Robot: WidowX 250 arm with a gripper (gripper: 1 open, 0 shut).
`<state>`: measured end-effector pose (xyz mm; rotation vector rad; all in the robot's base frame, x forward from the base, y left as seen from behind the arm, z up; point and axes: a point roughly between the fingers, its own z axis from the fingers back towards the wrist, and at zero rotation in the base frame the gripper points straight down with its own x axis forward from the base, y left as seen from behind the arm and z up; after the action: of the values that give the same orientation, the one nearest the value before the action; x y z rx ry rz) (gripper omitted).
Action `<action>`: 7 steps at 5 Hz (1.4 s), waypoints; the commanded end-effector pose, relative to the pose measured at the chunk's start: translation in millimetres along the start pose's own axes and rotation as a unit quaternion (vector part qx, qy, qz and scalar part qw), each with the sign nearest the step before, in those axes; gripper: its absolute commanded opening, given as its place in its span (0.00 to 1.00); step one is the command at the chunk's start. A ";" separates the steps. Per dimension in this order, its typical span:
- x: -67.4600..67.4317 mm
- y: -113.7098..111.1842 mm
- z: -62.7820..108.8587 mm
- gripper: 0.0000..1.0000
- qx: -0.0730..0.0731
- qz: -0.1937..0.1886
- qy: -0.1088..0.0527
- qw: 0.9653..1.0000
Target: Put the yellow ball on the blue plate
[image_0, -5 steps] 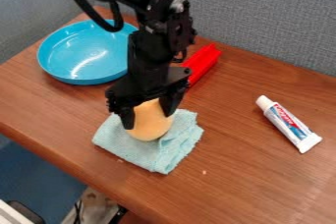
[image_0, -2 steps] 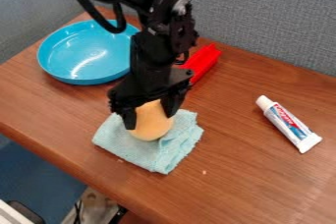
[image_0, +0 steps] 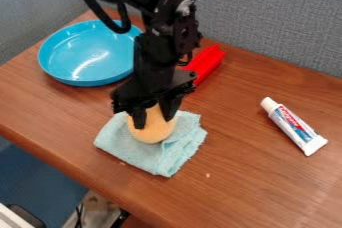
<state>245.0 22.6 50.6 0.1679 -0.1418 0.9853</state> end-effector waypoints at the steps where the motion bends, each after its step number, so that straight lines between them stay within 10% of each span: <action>1: 12.8 4.0 14.1 0.00 -0.011 -0.001 -0.012 1.000; 3: 34.4 5.0 35.7 0.00 -0.032 -0.008 -0.024 0.999; 7: 74.5 16.7 92.6 0.00 -0.097 0.088 0.020 0.991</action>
<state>262.8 68.7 138.5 -0.0205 -0.1522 1.1316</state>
